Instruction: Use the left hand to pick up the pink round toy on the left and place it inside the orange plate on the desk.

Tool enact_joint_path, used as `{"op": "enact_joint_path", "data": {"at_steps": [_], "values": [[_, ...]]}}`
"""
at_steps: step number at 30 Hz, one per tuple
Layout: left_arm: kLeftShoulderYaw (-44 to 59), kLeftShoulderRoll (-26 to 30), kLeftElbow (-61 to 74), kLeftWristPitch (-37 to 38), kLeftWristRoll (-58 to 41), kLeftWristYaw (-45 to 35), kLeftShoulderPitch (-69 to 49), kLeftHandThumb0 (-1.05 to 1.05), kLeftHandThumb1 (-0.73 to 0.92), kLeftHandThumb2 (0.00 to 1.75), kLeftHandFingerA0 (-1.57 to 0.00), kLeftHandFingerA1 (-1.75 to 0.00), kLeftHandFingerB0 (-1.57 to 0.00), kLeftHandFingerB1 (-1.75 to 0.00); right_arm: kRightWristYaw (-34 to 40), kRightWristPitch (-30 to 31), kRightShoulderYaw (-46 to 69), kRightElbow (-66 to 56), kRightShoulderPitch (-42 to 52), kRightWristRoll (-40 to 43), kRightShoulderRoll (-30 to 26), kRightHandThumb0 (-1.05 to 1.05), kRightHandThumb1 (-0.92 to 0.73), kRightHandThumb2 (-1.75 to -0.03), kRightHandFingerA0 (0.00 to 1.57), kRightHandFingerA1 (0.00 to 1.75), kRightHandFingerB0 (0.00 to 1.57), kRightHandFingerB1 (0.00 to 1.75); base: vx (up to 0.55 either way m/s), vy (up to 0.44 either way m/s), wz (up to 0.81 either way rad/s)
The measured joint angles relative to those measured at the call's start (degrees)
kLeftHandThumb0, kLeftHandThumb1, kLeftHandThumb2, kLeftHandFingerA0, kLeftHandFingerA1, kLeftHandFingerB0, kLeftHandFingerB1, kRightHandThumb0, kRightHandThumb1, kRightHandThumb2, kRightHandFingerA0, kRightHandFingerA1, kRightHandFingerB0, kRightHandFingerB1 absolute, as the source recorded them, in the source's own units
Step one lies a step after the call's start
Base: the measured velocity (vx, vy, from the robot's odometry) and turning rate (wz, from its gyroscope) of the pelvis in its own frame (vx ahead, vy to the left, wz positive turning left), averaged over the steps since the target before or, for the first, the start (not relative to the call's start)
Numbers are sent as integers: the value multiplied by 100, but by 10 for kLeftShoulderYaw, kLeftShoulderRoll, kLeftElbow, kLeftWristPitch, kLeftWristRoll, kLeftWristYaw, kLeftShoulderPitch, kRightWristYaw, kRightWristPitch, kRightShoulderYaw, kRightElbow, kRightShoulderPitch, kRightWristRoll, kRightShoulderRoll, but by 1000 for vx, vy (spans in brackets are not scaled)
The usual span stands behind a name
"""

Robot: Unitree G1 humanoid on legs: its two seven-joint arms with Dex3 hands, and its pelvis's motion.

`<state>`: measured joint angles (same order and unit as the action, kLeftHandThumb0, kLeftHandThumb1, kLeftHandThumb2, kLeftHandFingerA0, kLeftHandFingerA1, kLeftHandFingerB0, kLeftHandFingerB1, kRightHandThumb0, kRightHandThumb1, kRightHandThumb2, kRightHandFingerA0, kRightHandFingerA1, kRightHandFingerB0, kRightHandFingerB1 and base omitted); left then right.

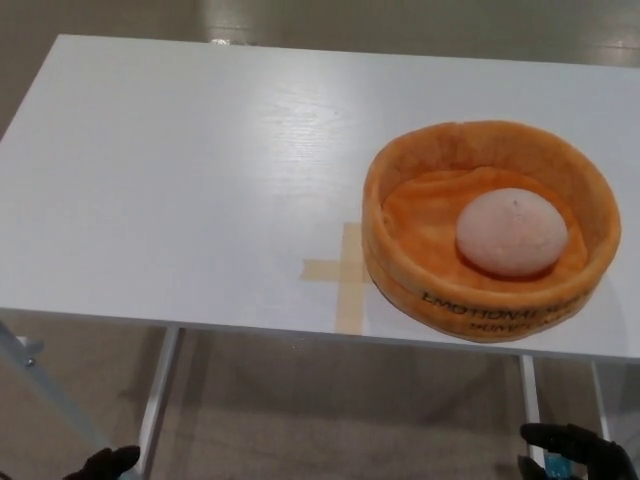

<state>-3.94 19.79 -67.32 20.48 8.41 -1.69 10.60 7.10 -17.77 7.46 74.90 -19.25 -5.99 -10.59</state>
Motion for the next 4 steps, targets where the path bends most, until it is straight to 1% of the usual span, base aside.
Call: {"op": "enact_joint_path", "data": {"at_steps": [4], "values": [[-6, 2, -3, -2, 4, -4, 4, -74, 44, 83, 0, 0, -7, -20, -3, 0, 2, 0, 0, 1, 0, -37, -60, -57, 62, 59, 56, 49, 0, 0, 0]]}}
